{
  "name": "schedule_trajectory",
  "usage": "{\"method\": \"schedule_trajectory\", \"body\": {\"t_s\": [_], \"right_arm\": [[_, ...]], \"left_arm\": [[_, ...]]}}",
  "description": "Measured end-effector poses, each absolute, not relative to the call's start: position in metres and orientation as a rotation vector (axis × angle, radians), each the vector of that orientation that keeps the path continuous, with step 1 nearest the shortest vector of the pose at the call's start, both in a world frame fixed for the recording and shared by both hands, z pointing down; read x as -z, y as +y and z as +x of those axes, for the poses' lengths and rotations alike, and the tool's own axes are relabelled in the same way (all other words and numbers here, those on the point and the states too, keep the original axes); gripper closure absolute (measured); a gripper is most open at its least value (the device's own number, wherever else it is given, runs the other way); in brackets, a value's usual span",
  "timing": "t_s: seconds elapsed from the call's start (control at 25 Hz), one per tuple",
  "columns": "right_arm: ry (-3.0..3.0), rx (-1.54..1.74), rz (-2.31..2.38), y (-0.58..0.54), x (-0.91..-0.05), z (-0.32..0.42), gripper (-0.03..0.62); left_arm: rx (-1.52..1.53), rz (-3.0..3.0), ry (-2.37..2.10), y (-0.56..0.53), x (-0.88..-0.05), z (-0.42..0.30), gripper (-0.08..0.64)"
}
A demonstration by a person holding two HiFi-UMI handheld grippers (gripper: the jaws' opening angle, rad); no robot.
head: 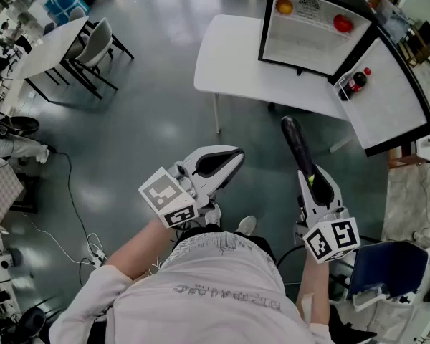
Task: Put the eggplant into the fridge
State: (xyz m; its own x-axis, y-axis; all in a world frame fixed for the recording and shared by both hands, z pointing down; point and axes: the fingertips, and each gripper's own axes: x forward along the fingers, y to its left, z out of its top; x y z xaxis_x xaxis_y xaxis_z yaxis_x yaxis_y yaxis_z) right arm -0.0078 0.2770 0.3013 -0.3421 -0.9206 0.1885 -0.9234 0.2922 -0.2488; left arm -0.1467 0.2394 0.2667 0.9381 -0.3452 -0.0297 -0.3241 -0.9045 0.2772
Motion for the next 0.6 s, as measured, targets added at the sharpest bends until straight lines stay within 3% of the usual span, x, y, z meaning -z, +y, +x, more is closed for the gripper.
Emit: {"method": "schedule_trajectory", "body": {"t_s": [0.6], "right_arm": [[-2.558, -0.586, 1.875, 0.282, -0.297, 0.012, 0.457]], "left_arm": [[0.096, 2.808, -0.521, 0.249, -0.272, -0.139, 0.552]]}}
